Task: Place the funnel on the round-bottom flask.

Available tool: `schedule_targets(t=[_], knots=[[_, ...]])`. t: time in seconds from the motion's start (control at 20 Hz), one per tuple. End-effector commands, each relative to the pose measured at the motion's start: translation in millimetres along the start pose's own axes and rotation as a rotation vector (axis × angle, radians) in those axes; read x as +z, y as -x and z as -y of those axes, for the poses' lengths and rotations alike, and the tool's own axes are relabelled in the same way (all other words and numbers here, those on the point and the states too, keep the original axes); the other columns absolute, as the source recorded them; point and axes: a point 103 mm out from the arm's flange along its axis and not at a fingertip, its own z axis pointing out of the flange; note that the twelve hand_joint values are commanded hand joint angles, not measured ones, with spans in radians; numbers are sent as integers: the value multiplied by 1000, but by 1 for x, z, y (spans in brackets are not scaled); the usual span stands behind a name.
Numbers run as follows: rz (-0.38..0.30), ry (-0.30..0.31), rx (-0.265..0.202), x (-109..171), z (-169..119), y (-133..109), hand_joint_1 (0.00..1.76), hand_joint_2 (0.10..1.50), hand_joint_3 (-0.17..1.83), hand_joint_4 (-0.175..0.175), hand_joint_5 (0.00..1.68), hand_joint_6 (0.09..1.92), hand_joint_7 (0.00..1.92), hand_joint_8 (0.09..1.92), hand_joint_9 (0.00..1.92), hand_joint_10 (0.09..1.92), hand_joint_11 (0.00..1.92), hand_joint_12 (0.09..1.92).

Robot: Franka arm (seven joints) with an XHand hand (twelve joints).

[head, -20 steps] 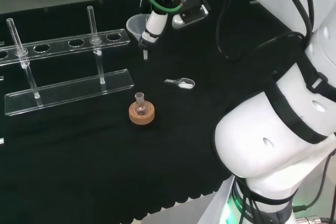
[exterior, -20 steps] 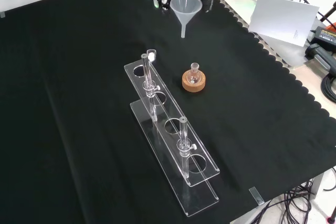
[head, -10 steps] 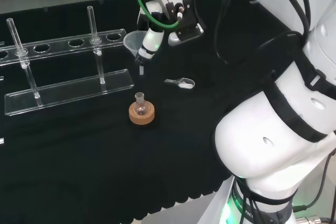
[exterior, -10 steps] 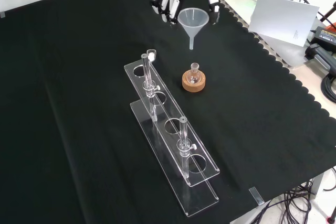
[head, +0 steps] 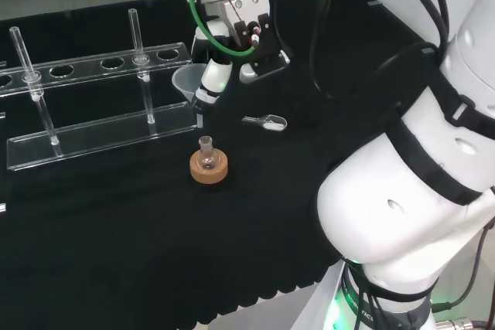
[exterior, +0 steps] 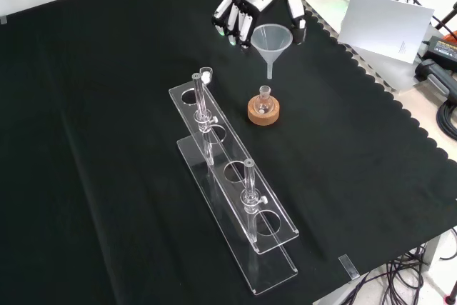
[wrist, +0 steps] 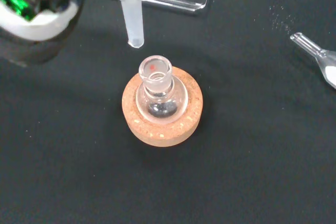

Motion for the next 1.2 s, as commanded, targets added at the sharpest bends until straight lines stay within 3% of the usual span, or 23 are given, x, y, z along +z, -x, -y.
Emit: schedule_targets(t=[0.05, 0.55, 1.2], knots=[[-8, -11, 18, 5, -11, 6, 926, 465, 660, 57, 766, 621, 1095, 410, 628, 473, 0, 1269], [2, -12, 39, 3, -23, 22, 924, 468, 668, 57, 767, 622, 1092, 411, 628, 476, 0, 1257], [-8, -29, 44, 13, -22, 12, 923, 470, 678, 60, 775, 624, 1091, 415, 628, 479, 0, 1246]])
